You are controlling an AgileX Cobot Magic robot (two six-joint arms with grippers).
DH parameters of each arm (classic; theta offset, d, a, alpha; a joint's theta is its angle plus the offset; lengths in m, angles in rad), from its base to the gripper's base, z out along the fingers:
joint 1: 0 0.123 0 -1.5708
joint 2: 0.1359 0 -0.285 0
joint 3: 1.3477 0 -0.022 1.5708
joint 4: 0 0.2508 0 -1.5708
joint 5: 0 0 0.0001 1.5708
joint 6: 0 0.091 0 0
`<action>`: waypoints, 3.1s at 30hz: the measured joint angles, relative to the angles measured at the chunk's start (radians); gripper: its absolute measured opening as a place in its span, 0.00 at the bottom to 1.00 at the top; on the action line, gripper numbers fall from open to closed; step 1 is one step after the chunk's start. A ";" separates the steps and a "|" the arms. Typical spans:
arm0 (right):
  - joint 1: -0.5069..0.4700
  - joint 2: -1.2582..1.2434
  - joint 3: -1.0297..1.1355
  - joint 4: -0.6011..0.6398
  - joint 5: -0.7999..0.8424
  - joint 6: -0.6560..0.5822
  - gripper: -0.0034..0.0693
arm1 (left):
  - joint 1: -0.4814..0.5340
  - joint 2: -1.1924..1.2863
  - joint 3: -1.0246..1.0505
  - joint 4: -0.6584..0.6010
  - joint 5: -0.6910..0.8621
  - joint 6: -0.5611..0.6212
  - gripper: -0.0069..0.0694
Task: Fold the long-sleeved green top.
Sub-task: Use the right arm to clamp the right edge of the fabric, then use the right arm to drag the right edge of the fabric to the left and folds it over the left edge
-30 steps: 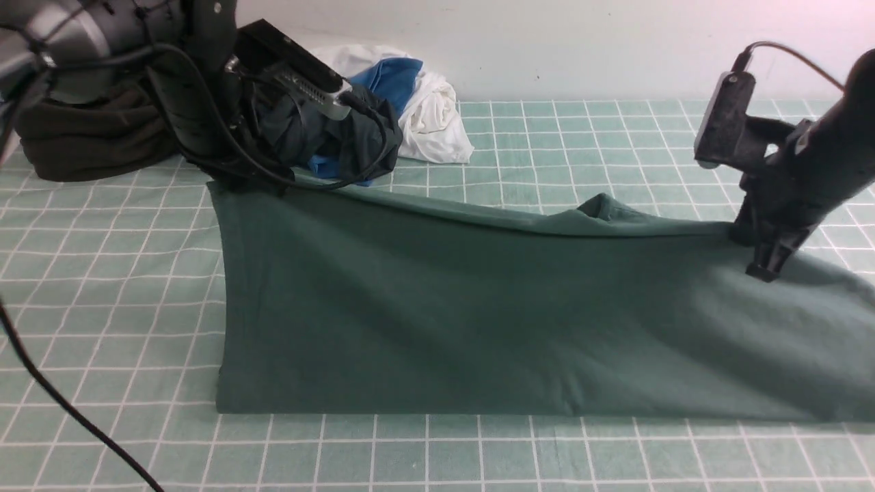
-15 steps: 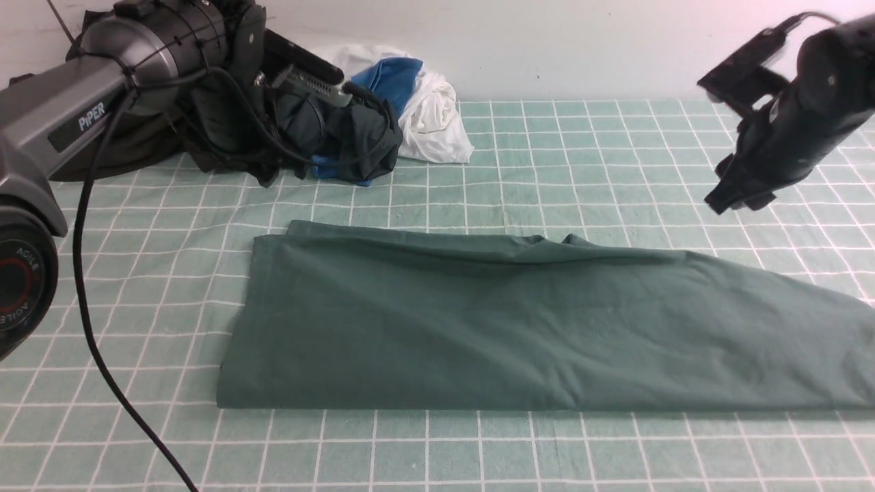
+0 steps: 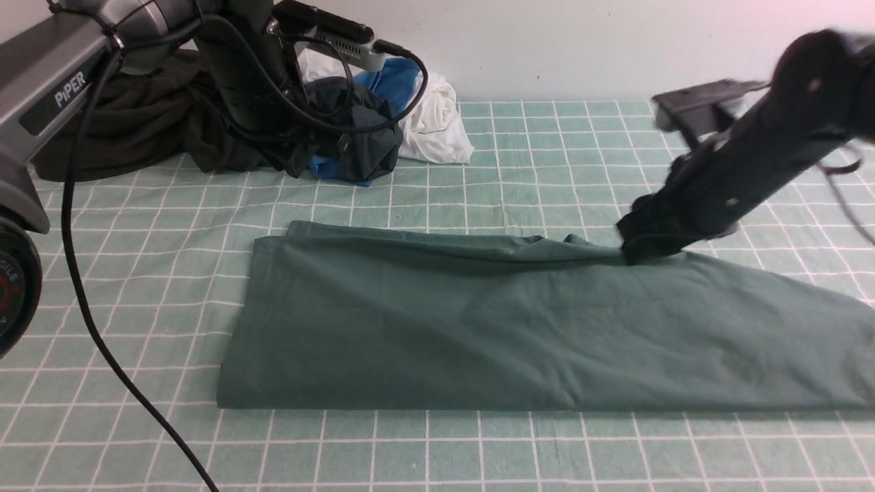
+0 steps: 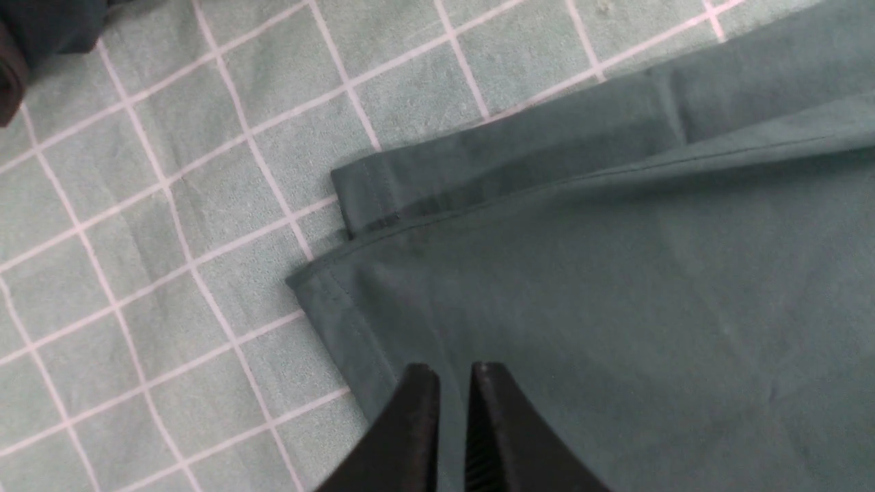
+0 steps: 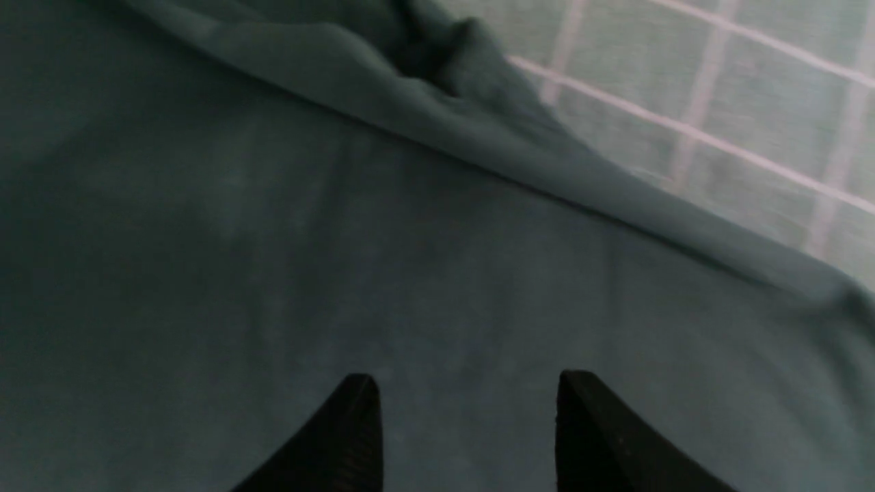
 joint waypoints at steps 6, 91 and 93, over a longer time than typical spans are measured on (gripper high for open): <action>0.069 0.164 -0.033 0.041 -0.214 -0.039 0.42 | -0.003 -0.007 0.000 -0.001 0.001 0.003 0.09; 0.287 -0.371 -0.027 -0.248 -0.079 0.242 0.08 | -0.106 -1.360 1.225 -0.093 -0.337 -0.059 0.09; 0.353 -0.310 -0.029 -0.236 -0.142 0.242 0.08 | -0.106 -1.381 1.225 -0.093 -0.304 -0.075 0.09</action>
